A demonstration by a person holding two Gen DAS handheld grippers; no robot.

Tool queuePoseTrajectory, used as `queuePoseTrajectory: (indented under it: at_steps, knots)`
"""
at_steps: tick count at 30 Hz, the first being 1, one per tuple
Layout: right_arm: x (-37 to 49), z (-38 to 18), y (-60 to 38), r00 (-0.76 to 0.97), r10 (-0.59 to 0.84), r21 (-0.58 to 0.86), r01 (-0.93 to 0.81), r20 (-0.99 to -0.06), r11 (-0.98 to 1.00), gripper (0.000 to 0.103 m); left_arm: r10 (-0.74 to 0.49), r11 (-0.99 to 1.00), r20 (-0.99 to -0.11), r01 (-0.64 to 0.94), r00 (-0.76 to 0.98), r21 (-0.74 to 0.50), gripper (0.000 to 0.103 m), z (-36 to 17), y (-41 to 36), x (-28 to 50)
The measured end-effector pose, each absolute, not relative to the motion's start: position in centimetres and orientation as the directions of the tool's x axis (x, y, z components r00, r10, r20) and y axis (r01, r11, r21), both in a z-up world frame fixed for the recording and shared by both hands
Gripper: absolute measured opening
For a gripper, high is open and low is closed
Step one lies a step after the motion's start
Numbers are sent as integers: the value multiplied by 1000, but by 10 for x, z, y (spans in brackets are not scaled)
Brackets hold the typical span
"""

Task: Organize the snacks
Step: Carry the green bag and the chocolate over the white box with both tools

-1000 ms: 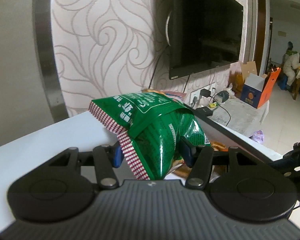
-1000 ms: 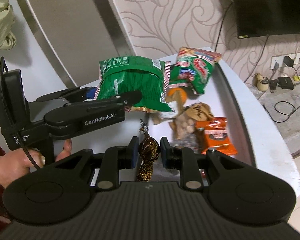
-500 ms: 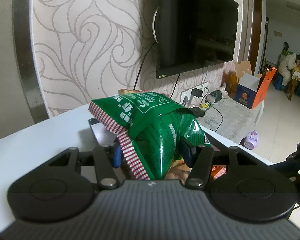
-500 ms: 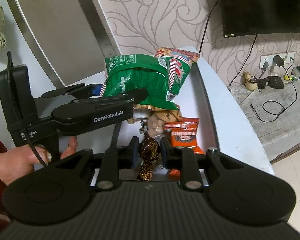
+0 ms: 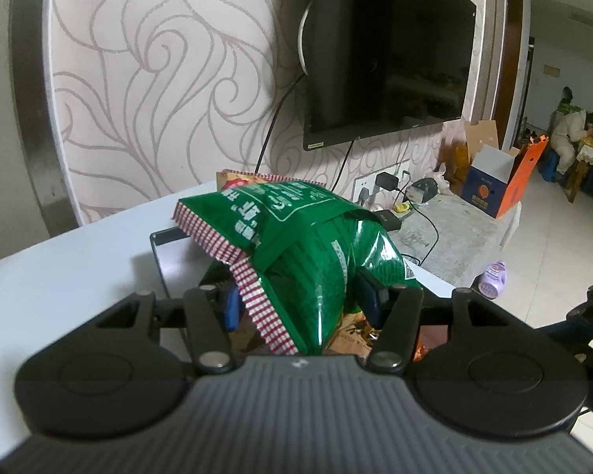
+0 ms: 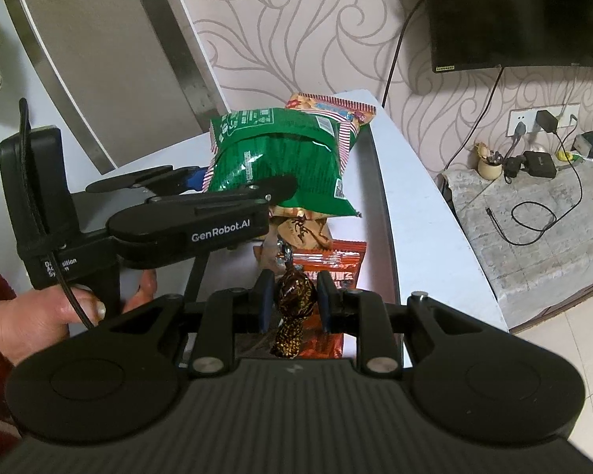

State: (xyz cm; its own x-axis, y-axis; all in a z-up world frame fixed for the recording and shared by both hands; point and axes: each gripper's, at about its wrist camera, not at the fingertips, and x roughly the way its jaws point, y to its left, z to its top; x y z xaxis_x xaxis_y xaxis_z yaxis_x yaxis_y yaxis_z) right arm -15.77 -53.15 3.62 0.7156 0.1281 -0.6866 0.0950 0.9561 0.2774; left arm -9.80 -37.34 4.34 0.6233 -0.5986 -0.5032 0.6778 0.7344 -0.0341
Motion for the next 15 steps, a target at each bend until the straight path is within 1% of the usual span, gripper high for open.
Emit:
queuePoseTrajectory:
  at_steps: [3, 10, 14, 15]
  knots:
    - [-154, 36, -534, 713, 132, 279, 93, -688, 956, 27, -599, 733, -507, 680, 620, -34, 59, 42, -374, -97]
    - [-151, 36, -534, 709, 139, 271, 76, -692, 960, 27, -616, 724, -522, 685, 590, -80, 60, 37, -360, -107]
    - [-146, 30, -530, 694, 131, 243, 66, -708, 968, 27, -594, 734, -521, 678, 613, -39, 67, 35, -365, -108]
    - [-143, 30, -527, 689, 124, 228, 61, -714, 972, 27, -585, 740, -522, 672, 621, -30, 71, 36, -366, -107]
